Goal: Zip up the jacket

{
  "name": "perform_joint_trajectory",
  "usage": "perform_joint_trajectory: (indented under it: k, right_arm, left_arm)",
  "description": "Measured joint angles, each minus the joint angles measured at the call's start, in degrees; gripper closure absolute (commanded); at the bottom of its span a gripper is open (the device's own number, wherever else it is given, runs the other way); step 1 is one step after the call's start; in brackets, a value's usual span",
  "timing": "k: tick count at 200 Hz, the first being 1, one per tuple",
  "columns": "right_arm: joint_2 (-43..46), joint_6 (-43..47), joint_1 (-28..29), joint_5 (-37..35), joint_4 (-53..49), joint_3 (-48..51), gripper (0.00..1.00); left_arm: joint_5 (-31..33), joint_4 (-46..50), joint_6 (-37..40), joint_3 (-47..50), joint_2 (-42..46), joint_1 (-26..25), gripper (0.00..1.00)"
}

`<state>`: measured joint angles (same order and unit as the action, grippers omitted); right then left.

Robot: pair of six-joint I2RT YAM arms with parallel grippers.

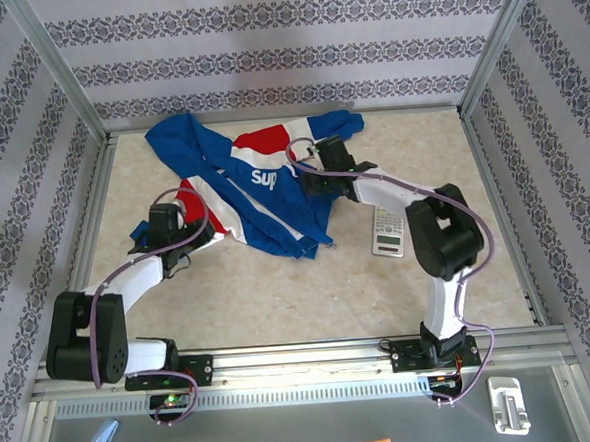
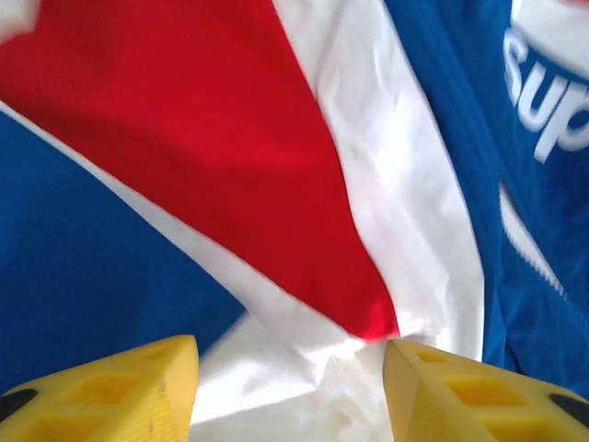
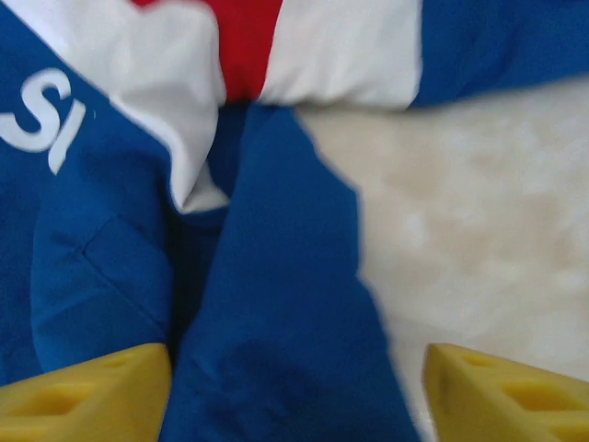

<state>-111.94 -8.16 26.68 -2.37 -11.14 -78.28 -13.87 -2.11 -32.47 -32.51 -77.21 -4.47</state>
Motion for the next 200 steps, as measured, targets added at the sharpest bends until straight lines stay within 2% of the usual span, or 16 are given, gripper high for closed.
perform_joint_trajectory:
  k: [15,35,68,95,123,157,180,200]
  right_arm:
    - [-4.61,-0.81,1.29,2.01,-3.69,-4.33,0.61]
    - [-9.57,-1.75,2.91,3.82,-8.15,-10.08,0.74]
    - [-14.08,-2.60,4.74,5.16,-13.25,-16.04,0.88]
    - [-14.27,-3.52,5.81,5.90,-14.80,-15.52,0.89]
    - [-11.85,-5.51,8.04,5.90,-12.94,-10.71,0.90]
    - [-5.46,-11.74,13.84,5.95,-10.67,-0.79,0.87]
    - [-3.69,-15.72,18.18,6.32,-10.29,1.64,0.86]
    - [-2.97,-18.12,20.15,6.97,-10.34,2.25,0.85]
  left_arm:
    - [-1.01,0.13,-2.14,-0.33,-2.60,-3.02,0.55]
    - [-3.65,0.17,-5.16,-2.40,-6.91,-6.08,0.64]
    - [-8.15,0.00,-8.44,-8.17,-14.99,-7.89,0.65]
    - [-8.37,1.97,-8.81,-11.32,-18.01,-8.13,0.65]
    - [-8.72,6.71,-8.55,-14.88,-20.02,-7.78,0.68]
    - [-11.56,13.18,-7.26,-19.47,-22.77,-5.84,0.70]
    - [-14.21,17.40,-5.64,-22.82,-24.72,-4.42,0.71]
    - [-13.46,18.34,-3.56,-25.64,-25.83,-3.30,0.70]
